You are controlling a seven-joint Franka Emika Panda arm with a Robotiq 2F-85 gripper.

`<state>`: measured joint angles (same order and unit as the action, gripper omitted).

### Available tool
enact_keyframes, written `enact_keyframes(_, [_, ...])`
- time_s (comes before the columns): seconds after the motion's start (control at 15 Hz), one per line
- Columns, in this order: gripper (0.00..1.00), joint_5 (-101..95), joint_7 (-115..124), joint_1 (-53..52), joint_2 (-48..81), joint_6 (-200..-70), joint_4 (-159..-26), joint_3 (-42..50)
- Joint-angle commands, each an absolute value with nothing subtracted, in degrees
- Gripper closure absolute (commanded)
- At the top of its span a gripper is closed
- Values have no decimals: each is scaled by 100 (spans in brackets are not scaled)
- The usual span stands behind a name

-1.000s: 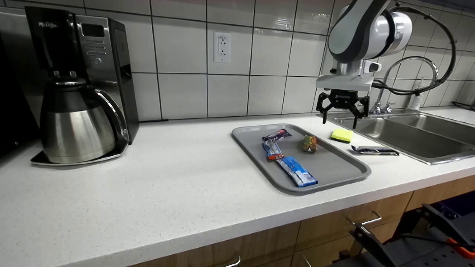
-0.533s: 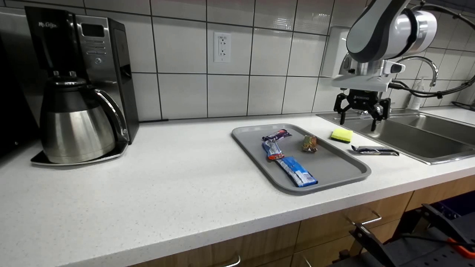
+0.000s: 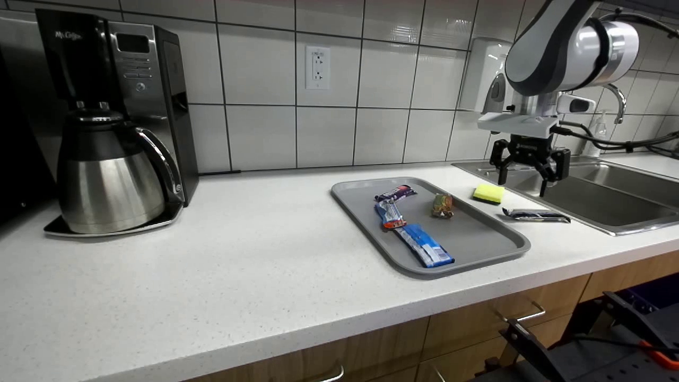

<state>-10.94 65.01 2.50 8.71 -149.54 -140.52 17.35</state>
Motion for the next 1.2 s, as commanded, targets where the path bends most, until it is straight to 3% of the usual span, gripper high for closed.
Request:
enact_keyframes(0.0, [0,-1211,6984,402,766,-15086,-14141,1774])
enact_keyframes(1.13, [0,-920,7211,727,1562,-15407,-13695,2076])
